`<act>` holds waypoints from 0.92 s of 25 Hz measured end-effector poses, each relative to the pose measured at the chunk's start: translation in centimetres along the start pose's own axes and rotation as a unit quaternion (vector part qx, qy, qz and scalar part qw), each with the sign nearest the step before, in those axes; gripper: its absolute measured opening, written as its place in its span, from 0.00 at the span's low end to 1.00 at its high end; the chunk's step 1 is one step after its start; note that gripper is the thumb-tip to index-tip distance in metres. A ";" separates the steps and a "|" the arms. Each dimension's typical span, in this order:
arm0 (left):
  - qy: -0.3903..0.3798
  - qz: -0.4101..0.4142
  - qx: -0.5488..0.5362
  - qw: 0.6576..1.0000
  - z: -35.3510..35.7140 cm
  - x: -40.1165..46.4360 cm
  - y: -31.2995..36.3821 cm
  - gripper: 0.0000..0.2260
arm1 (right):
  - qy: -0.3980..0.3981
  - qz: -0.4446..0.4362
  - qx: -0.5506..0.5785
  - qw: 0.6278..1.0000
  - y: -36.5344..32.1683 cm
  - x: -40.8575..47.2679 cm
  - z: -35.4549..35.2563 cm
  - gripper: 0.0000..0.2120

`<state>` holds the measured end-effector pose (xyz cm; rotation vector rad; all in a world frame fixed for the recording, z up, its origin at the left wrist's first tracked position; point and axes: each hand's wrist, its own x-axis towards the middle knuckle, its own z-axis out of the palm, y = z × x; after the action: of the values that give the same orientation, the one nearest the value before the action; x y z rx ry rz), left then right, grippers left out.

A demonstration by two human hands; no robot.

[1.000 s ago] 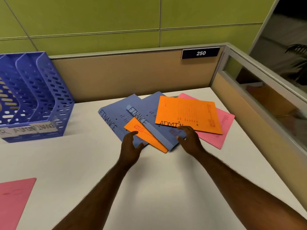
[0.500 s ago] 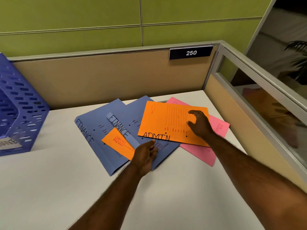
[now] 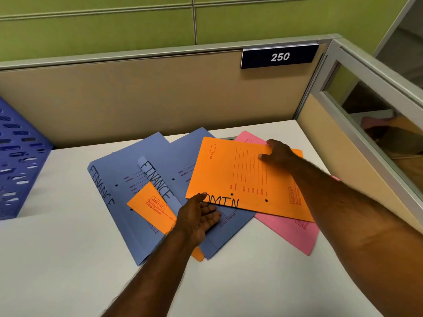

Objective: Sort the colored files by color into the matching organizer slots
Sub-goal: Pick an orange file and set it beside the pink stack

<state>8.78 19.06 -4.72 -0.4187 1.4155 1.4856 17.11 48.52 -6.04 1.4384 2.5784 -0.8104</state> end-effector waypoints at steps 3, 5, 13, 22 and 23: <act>0.001 -0.003 0.003 1.000 0.5 1.1 0.4 0.07 | 0.003 -0.005 -0.035 0.999 0.3 1.3 0.5 0.35; -0.006 -0.003 0.011 1.000 1.0 1.3 0.3 0.04 | 0.009 -0.013 -0.053 0.998 0.5 1.7 0.6 0.36; -0.019 0.060 -0.046 0.997 2.0 1.7 -0.9 0.06 | 0.008 -0.041 -0.025 0.999 1.3 1.1 0.3 0.32; -0.135 0.211 0.003 0.968 -1.2 -2.2 1.6 0.07 | 0.053 -0.090 0.110 0.988 -3.1 -4.2 -6.4 0.19; -0.138 0.225 0.011 0.964 -1.9 -3.0 2.3 0.06 | 0.053 -0.097 0.123 0.986 -3.8 -5.2 -7.3 0.19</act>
<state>7.51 16.53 -1.60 0.1379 1.3534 1.8056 18.18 46.45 3.41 1.3340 2.8168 -1.1447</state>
